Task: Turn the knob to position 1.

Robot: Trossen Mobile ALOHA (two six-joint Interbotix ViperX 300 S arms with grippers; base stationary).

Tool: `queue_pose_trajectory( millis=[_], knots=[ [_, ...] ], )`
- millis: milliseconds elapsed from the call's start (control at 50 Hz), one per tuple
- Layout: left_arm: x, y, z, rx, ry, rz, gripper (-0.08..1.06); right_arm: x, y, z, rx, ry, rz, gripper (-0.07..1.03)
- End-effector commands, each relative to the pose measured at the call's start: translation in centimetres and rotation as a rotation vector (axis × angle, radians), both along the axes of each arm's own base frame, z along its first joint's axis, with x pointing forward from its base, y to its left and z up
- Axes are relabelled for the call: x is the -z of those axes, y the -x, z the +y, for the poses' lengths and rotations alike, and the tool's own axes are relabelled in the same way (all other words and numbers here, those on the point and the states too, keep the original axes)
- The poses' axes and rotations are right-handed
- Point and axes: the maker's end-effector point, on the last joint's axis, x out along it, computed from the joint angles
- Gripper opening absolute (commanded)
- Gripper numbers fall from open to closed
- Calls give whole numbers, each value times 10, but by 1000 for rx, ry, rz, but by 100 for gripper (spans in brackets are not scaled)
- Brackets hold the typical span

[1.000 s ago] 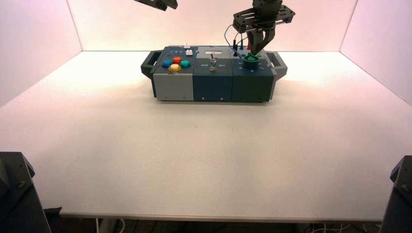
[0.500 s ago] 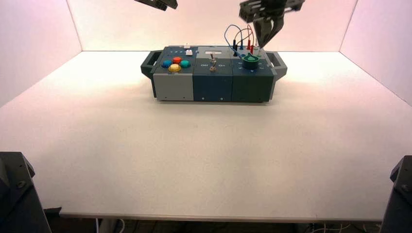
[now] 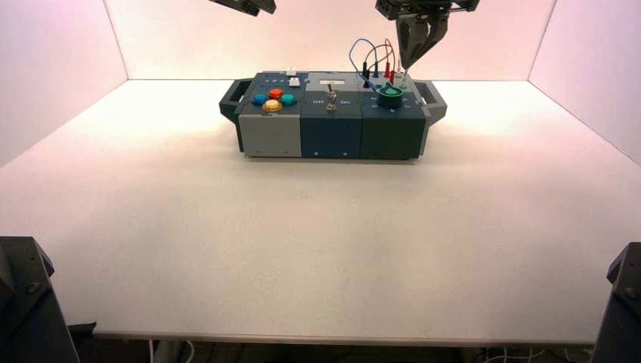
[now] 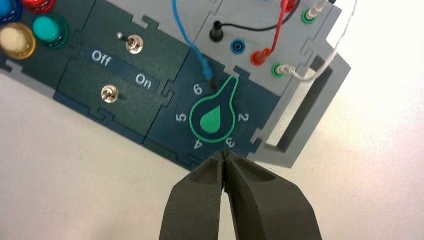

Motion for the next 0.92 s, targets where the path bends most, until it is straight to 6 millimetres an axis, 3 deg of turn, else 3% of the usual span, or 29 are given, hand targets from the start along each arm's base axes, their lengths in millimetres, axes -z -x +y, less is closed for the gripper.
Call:
queue_pose_trajectory(
  millis=[20,360,920],
  knots=[
    [-10,-2,-2,7,3,-32,58,-29,2,2,-6,-28,-70,-2],
    [-9,-2,-2,7,2,-31,58,-51,10,-1,-9,-45,-116,-2],
    [-10,-1,-2,9,0,-33,58,-51,10,-1,-7,-47,-115,-2]
  ],
)
